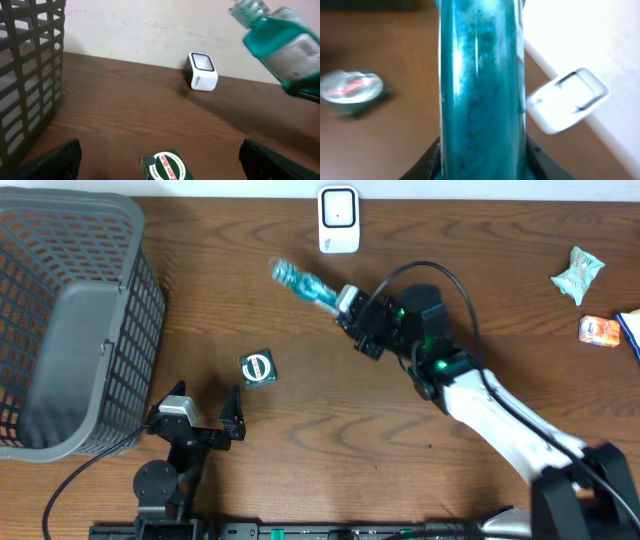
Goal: Scan the item barcode
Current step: 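Carry the Listerine bottle up to the white scanner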
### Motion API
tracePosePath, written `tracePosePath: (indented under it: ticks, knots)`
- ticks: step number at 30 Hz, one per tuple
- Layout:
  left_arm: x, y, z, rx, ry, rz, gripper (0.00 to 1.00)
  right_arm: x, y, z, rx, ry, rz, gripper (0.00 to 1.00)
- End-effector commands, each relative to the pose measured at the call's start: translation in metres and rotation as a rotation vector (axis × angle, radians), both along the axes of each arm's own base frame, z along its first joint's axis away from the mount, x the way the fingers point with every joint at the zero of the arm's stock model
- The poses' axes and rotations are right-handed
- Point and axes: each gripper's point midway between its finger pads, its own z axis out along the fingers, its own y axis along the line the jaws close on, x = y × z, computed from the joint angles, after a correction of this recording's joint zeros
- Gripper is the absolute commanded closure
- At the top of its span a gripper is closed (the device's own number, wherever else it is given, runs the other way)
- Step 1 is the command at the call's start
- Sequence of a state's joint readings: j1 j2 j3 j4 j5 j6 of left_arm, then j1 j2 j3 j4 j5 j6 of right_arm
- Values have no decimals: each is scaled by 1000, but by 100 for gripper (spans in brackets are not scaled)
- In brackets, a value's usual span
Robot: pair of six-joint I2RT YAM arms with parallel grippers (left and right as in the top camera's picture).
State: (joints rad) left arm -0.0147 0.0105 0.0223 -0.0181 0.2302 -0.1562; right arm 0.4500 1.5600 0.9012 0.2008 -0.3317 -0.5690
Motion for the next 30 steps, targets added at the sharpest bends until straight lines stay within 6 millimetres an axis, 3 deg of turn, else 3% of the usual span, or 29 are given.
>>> tracePosePath:
  ticks: [1,4,10,16,20,24,30]
  knots:
    - [-1,-1,-15,9,40,-9,2,49,-20,15,-208,-305,-143,99]
    - [-1,-1,-15,9,40,-9,2,75,-26,18,-254,-437,-206,99]
    - [-1,-1,-15,9,40,-9,2,128,-18,-1,-327,-525,-208,99]
    - [-1,-1,-15,9,40,-9,2,203,-14,5,-319,-590,-297,99]
    - [-1,-1,-15,9,40,-9,2,252,-21,-8,-393,-623,-369,99]
    - [-1,-1,-15,9,40,-9,2,277,-31,-21,-434,-613,-431,99]
    - [-1,-1,-15,9,40,-9,2,282,-37,-19,-468,-626,-450,99]
